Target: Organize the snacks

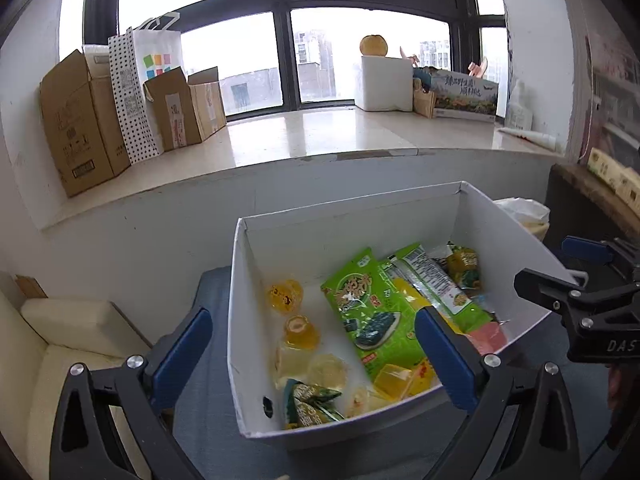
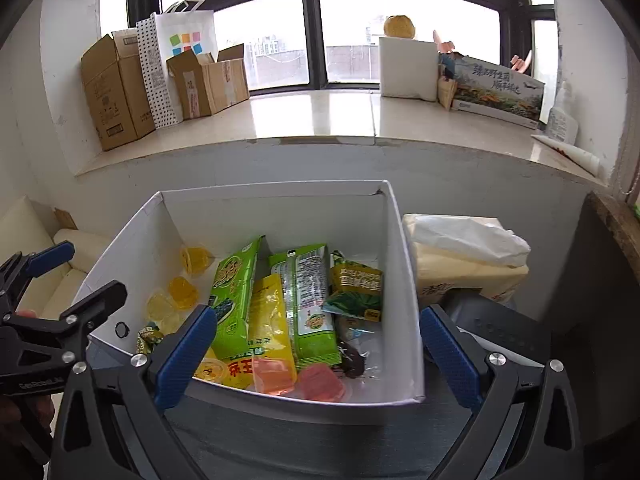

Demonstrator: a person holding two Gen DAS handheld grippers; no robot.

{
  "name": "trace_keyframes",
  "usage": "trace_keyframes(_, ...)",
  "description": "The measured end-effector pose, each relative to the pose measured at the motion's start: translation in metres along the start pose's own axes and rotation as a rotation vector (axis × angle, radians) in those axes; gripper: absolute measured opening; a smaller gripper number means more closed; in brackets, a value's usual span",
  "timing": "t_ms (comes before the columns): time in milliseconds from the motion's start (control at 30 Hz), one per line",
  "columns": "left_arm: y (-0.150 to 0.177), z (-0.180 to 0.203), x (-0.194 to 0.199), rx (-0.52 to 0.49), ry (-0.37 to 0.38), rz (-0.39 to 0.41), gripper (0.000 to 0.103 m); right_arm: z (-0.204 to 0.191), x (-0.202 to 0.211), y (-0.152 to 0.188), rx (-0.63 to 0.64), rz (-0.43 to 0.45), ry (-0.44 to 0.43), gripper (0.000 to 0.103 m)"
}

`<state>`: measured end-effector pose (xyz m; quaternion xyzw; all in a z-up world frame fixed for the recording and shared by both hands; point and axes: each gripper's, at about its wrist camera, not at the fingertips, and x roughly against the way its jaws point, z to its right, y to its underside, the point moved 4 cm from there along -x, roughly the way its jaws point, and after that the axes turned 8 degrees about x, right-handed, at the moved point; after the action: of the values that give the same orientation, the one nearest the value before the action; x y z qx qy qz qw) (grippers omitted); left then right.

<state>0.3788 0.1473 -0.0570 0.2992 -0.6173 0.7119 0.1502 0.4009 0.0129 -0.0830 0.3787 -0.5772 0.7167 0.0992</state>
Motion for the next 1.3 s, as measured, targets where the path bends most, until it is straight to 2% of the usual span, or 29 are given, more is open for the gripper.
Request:
trace_keyframes(133,0.011,0.007,0.022,0.011,0.064,0.014,0.103,-0.005,0.029,0.006,0.059,0.056,0.066,0.103)
trace_keyframes(300,0.031,0.019,0.063,-0.015,0.065,0.016,0.103,-0.009,0.074,0.028,0.016,0.074,-0.004,0.103)
trace_keyframes(433,0.053,0.030,0.103,-0.037,0.079,0.015,0.103,-0.009,0.117,0.055,-0.022,0.087,-0.104,0.103)
trace_keyframes(567,0.077,0.035,0.146,-0.018,0.088,0.014,0.103,-0.015,0.168,0.086,-0.006,0.110,-0.074,0.103)
trace_keyframes(800,0.119,0.040,0.229,0.043,0.117,0.016,0.103,-0.031,0.248,0.136,-0.022,0.146,-0.091,0.103)
trace_keyframes(1033,0.137,0.034,0.269,0.070,0.112,0.015,0.103,-0.047,0.277,0.159,-0.015,0.161,-0.074,0.103)
trace_keyframes(1300,0.139,0.014,0.297,0.113,0.093,0.055,0.103,-0.057,0.290,0.156,0.012,0.179,-0.064,0.103)
